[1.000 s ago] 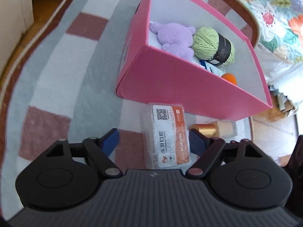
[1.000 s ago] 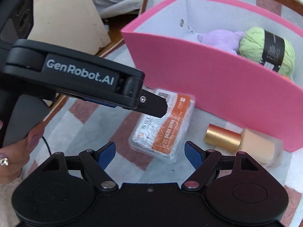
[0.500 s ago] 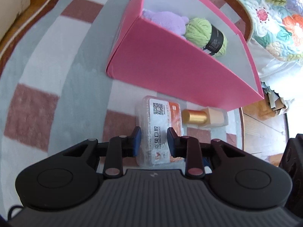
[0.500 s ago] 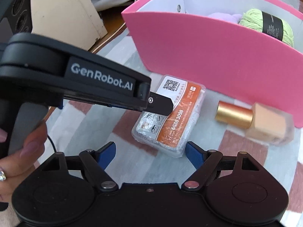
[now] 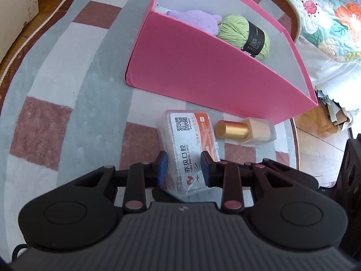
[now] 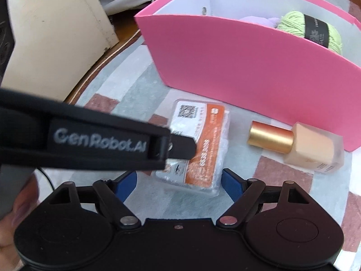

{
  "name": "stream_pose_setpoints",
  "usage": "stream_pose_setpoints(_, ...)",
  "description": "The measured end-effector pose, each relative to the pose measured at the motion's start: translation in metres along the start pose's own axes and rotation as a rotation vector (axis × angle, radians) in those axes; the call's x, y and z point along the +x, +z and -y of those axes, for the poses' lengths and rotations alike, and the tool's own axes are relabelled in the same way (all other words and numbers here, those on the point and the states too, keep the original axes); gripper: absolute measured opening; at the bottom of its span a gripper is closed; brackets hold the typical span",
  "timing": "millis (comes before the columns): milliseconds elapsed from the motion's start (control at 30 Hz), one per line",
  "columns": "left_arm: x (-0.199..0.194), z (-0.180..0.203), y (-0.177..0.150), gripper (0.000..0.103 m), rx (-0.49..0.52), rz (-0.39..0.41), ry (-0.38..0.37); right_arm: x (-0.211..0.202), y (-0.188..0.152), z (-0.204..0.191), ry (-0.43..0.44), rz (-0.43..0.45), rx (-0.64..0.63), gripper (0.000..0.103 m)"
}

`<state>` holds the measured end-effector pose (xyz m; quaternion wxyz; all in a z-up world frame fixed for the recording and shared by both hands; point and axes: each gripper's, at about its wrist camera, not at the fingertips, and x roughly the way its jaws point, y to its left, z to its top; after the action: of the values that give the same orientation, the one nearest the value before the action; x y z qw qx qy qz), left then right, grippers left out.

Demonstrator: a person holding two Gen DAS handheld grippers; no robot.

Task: Organize objects
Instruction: 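Lift the plastic pack and lower it into the pink box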

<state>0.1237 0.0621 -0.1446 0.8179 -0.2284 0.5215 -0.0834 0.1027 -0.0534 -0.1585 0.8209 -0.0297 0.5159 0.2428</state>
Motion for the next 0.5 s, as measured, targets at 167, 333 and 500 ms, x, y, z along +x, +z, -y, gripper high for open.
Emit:
stream_pose_setpoints(167,0.000,-0.001,-0.001,0.033,-0.008,-0.021,-0.016,-0.002,-0.004,0.002,-0.035,0.008,-0.026,0.069)
stream_pose_setpoints(333,-0.022,0.013,-0.009,0.032,0.006,-0.070,-0.023,-0.019,-0.017,0.011,0.017,-0.042,0.070,0.069)
stream_pose_setpoints(500,-0.059,0.039,-0.019,0.032,0.020,-0.067,-0.017,-0.055,-0.024,0.007,0.056,-0.052,0.113,0.069)
